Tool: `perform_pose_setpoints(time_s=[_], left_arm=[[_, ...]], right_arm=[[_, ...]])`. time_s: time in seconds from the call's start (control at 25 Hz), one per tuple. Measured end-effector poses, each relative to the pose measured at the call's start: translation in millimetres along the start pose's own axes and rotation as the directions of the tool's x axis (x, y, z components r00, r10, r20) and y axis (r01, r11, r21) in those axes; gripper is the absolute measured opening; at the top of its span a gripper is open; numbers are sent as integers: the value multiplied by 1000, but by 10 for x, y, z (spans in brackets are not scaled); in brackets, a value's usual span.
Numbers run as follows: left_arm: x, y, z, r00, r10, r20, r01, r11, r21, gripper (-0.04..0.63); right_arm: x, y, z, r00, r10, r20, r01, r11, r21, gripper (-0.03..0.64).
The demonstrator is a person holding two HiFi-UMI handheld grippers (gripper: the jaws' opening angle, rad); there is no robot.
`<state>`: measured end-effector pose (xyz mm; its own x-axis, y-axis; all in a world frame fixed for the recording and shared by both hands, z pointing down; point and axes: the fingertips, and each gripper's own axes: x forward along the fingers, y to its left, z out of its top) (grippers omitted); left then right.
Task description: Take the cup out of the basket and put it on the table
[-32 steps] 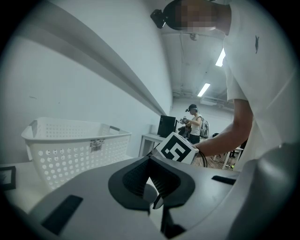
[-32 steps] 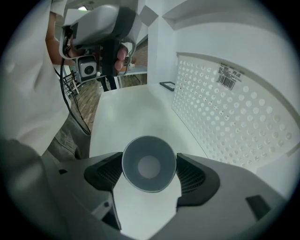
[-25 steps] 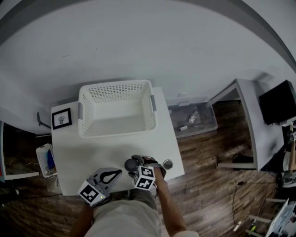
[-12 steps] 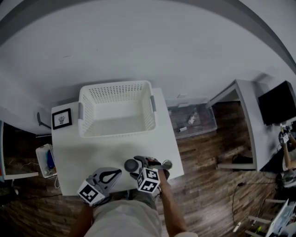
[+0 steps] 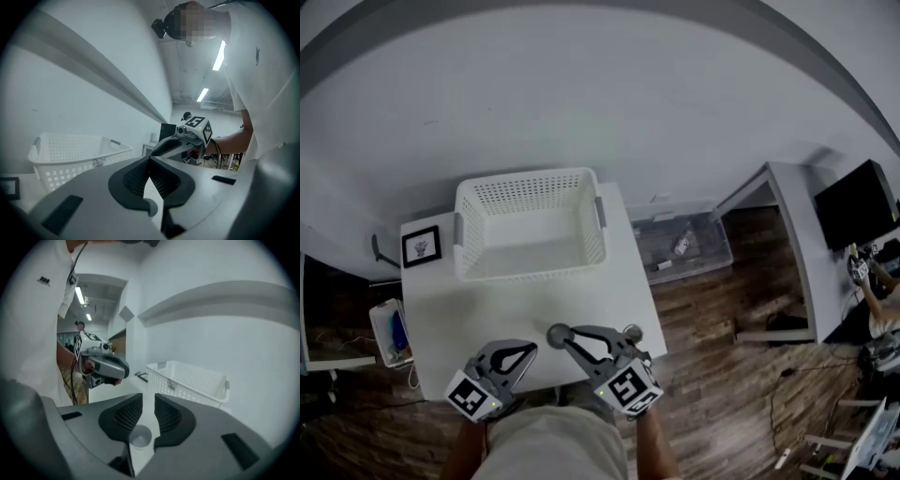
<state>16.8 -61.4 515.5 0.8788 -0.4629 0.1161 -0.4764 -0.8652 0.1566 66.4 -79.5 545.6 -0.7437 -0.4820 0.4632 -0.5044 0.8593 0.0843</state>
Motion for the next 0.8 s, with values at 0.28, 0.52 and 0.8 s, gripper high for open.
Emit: perform_pose_setpoints(time_s=[0.28, 0.52, 0.8], left_arm=[[-10, -87, 430, 996, -8, 89, 4, 999, 49, 0], [4, -128, 502, 996, -26, 89, 19, 997, 79, 0], [30, -112, 530, 995, -38, 87, 30, 996, 89, 1]], right_arm=[[-437, -21, 705, 889, -93, 449, 15, 985, 174, 9], [-534, -13, 716, 870, -145, 471, 43, 974, 221, 8], [-584, -51, 748, 862, -168, 478, 72, 974, 214, 8]])
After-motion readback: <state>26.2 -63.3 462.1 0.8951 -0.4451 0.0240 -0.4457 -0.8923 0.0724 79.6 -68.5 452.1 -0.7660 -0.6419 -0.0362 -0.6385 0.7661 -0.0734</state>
